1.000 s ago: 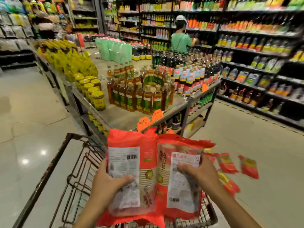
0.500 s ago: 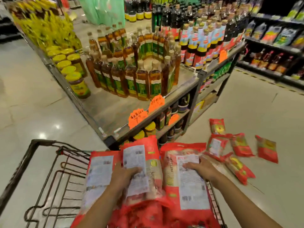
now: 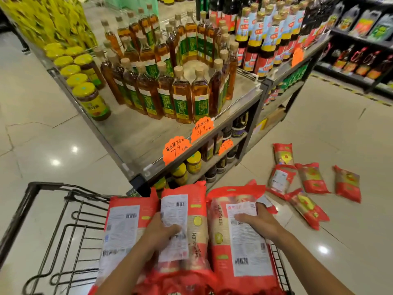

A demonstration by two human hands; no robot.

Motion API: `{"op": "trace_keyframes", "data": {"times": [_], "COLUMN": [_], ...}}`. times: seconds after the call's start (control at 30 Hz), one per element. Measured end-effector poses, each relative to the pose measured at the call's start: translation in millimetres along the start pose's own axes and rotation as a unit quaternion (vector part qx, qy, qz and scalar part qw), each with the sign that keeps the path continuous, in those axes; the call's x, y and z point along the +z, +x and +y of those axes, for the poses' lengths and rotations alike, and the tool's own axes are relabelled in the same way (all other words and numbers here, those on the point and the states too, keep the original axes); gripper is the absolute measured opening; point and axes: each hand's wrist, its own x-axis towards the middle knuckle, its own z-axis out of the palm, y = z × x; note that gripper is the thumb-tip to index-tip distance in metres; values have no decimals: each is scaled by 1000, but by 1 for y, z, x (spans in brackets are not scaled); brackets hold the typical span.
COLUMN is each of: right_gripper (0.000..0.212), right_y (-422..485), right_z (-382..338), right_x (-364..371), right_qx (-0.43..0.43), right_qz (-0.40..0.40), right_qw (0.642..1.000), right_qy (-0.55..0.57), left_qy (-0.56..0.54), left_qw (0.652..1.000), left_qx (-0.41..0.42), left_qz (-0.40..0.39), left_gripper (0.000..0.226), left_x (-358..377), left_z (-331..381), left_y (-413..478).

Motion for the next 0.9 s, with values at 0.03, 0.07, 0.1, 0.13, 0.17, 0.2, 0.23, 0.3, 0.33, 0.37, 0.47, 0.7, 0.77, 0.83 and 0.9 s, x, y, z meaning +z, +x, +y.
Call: {"op": "trace_keyframes", "data": {"times": [0.03,0.07,0.1,0.13,0.17,0.2,0.23,0.3,0.33,0.37,0.47,0.7,0.77,0.83,0.9], "right_gripper": [60,64,67,71,74,76,78,81,82,82,79,79,84,84,84], "right_y": [-1,-2,-2,-3,-7,-12,-19,-41,-53,-65,-104,-227,-261,-294,-325], "right_z": [1,3,3,4,3,0,-2,-12,-16,-20,-27,-55,-64,-68,-70], "right_x": [1,1,3,5,9,13,19,31,37,42,58,113,134,152,164], "right_qx": [1,5,9,12,15,18,22,17,14,10,-11,-113,-139,-155,-159], "right_qz": [1,4,10,19,35,58,89,145,165,180,206,305,341,374,408], "right_qw": [1000,1000,1000,999,999,997,993,978,969,962,945,881,849,821,801], "right_qy": [-6,-13,-21,-27,-38,-52,-74,-147,-183,-205,-255,-343,-380,-402,-408], "left_qy": [16,40,69,101,131,164,195,251,279,298,324,338,333,334,345], "left_qw": [1000,999,997,994,991,986,979,964,955,948,932,870,829,779,732], "left_qx": [1,3,9,18,30,41,54,87,98,111,165,343,423,499,552], "left_qz": [-9,-17,-21,-22,-17,-11,-9,-2,3,8,15,108,151,182,202], "left_gripper": [57,53,49,43,39,35,31,32,38,42,51,65,65,66,71], "left_x": [-3,-6,-9,-11,-12,-14,-14,-13,-13,-13,-23,-67,-80,-88,-92], "left_z": [-1,-4,-7,-10,-12,-12,-9,-8,-9,-12,-26,-34,-29,-24,-18], "left_y": [-3,-5,-5,-8,-11,-15,-24,-39,-45,-53,-79,-165,-195,-225,-256]}}
